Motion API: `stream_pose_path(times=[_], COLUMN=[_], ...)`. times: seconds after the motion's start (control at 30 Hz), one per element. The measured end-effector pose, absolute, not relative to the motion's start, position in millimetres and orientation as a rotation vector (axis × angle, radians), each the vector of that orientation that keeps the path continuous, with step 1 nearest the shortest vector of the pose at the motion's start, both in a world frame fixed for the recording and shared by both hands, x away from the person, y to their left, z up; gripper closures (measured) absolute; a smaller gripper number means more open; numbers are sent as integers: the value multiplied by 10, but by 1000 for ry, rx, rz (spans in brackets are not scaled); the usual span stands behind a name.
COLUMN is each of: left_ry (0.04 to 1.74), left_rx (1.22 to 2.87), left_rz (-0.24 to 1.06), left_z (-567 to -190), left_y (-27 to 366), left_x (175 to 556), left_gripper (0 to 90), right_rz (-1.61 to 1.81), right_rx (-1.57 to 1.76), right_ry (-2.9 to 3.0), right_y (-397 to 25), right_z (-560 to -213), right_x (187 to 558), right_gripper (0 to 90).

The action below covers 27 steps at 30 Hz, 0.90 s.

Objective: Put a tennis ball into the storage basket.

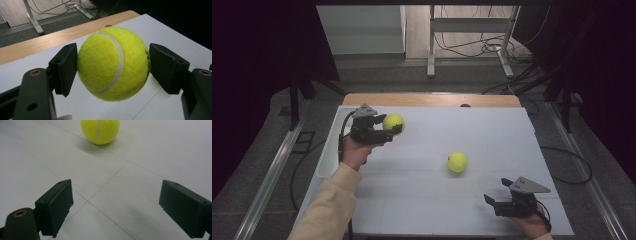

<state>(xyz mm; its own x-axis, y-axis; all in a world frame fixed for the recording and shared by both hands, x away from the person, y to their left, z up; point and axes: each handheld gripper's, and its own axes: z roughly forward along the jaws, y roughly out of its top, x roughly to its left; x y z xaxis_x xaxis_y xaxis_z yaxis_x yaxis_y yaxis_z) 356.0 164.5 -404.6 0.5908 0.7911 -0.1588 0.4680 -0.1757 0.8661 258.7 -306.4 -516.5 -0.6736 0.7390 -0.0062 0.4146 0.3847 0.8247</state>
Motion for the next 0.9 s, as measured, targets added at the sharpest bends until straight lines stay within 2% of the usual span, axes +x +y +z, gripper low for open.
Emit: stream_pose_path(times=[0.9], left_ry=[1120], left_rx=[1788], left_rz=[423], left_z=[-4084], left_y=[1960], left_x=[3631], left_gripper=[269], right_rz=[1192], right_rx=[1003], right_ry=[2274], right_y=[-3064], right_z=[-5166], right_x=[2588], right_gripper=[125])
